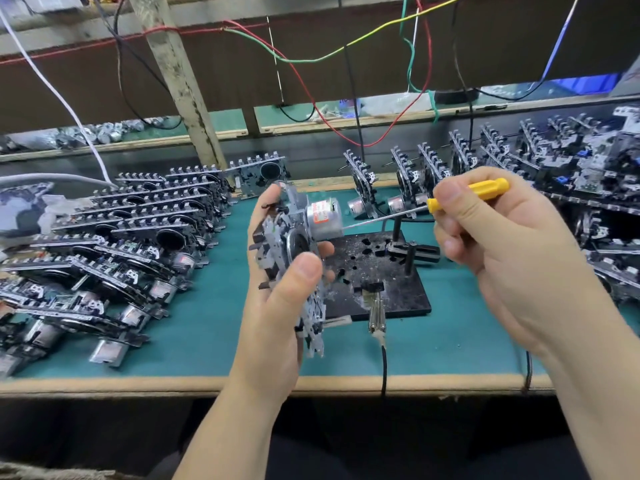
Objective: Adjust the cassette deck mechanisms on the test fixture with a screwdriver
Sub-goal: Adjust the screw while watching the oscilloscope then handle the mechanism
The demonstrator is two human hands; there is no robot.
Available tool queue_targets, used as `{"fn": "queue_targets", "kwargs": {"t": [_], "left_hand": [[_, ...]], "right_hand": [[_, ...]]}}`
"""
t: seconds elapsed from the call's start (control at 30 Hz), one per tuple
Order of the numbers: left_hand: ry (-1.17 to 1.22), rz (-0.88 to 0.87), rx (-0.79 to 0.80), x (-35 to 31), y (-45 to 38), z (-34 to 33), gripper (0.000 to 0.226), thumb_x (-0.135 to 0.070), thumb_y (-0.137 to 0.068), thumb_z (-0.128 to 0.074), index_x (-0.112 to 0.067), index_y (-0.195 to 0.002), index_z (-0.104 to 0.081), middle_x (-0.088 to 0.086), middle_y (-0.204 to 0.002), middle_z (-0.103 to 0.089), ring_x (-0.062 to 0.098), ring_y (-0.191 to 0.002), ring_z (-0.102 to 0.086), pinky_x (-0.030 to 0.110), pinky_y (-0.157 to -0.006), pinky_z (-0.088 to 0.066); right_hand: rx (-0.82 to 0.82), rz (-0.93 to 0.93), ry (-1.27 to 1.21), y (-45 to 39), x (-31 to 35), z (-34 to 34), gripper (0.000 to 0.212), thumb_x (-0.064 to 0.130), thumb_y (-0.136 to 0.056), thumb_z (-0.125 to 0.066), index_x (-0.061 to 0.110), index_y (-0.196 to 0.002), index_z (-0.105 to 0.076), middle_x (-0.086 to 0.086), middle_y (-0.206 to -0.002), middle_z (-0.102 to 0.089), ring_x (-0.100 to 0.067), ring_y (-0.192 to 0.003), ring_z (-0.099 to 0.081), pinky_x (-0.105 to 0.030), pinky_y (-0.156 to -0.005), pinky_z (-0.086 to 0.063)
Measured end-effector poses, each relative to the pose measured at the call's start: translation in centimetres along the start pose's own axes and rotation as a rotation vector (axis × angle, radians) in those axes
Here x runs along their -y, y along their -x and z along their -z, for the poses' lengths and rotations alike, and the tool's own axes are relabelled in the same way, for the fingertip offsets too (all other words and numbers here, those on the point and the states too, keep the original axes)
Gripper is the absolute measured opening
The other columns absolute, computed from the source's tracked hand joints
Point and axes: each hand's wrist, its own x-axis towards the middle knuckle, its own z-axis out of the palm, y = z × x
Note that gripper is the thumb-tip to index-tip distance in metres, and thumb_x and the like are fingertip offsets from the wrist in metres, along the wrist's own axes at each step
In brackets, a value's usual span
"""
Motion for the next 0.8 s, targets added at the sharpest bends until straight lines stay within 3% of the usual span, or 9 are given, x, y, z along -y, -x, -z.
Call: {"fn": "queue_targets", "kwargs": {"t": [0.1,0.17,0.27,0.4,0.47,0.6,0.7,0.8], "left_hand": [[0.098,0.041,0.064,0.5,0.4,-0.1,0.068,-0.063,-0.071,-0.077,-0.023,-0.125,-0.069,0.005,-0.117,-0.071,0.025,-0.109,-0.066,0.058,-0.096,-0.052],[0.107,0.063,0.064,0.7,0.6,-0.3,0.061,-0.063,-0.070,-0.078,-0.024,-0.117,-0.074,0.004,-0.113,-0.073,0.023,-0.107,-0.068,0.053,-0.093,-0.056],[0.134,0.070,0.024,0.4,0.3,-0.6,0.051,-0.053,-0.080,-0.069,-0.022,-0.121,-0.071,0.005,-0.116,-0.072,0.024,-0.106,-0.066,0.048,-0.092,-0.056],[0.132,0.057,0.012,0.2,-0.1,-0.6,0.043,-0.052,-0.084,-0.056,-0.025,-0.111,-0.076,0.004,-0.115,-0.071,0.024,-0.107,-0.064,0.053,-0.094,-0.052],[0.120,0.056,0.039,0.1,0.0,-0.7,0.041,-0.053,-0.082,-0.067,-0.026,-0.111,-0.076,0.005,-0.117,-0.070,0.024,-0.107,-0.064,0.055,-0.096,-0.051],[0.132,0.055,0.035,0.1,0.2,-0.8,0.062,-0.059,-0.072,-0.078,-0.019,-0.119,-0.071,0.008,-0.118,-0.069,0.025,-0.108,-0.065,0.051,-0.094,-0.054],[0.133,0.064,0.024,0.2,0.1,-0.6,0.046,-0.051,-0.081,-0.063,-0.021,-0.114,-0.075,0.007,-0.116,-0.070,0.024,-0.107,-0.065,0.052,-0.094,-0.053],[0.139,0.078,0.012,0.2,0.2,-0.5,0.045,-0.050,-0.083,-0.057,-0.021,-0.114,-0.074,0.007,-0.113,-0.070,0.026,-0.106,-0.065,0.055,-0.095,-0.053]], "right_hand": [[0.044,0.006,-0.024,-0.2,0.5,0.1,0.013,0.029,-0.082,-0.066,0.021,-0.085,-0.056,0.006,-0.061,-0.051,-0.011,-0.055,-0.044,-0.015,-0.050,-0.038],[0.059,0.044,0.000,-0.2,0.8,0.1,0.011,0.029,-0.083,-0.066,0.022,-0.084,-0.057,0.006,-0.062,-0.052,-0.012,-0.056,-0.046,-0.014,-0.050,-0.039],[0.063,0.063,0.014,-0.1,0.8,0.2,0.016,0.035,-0.081,-0.068,0.023,-0.088,-0.061,0.005,-0.067,-0.058,-0.012,-0.061,-0.053,-0.017,-0.055,-0.044],[0.034,0.128,0.051,0.2,0.4,0.3,0.016,0.037,-0.087,-0.066,0.024,-0.096,-0.066,0.006,-0.072,-0.060,-0.011,-0.068,-0.054,-0.017,-0.059,-0.045],[-0.010,0.181,0.090,0.2,0.1,0.4,0.009,0.030,-0.092,-0.067,0.023,-0.099,-0.066,0.008,-0.075,-0.063,-0.009,-0.070,-0.058,-0.016,-0.062,-0.047],[-0.072,0.266,0.170,0.3,-0.3,0.5,0.003,0.022,-0.095,-0.070,0.022,-0.096,-0.067,0.007,-0.078,-0.068,-0.009,-0.074,-0.063,-0.019,-0.068,-0.051],[-0.070,0.290,0.215,0.5,-0.3,0.6,0.005,0.024,-0.095,-0.070,0.022,-0.097,-0.067,0.007,-0.081,-0.070,-0.010,-0.076,-0.065,-0.020,-0.069,-0.053],[-0.064,0.305,0.234,0.6,-0.3,0.7,0.005,0.024,-0.095,-0.068,0.021,-0.099,-0.066,0.008,-0.082,-0.070,-0.009,-0.076,-0.066,-0.019,-0.069,-0.052]]}}
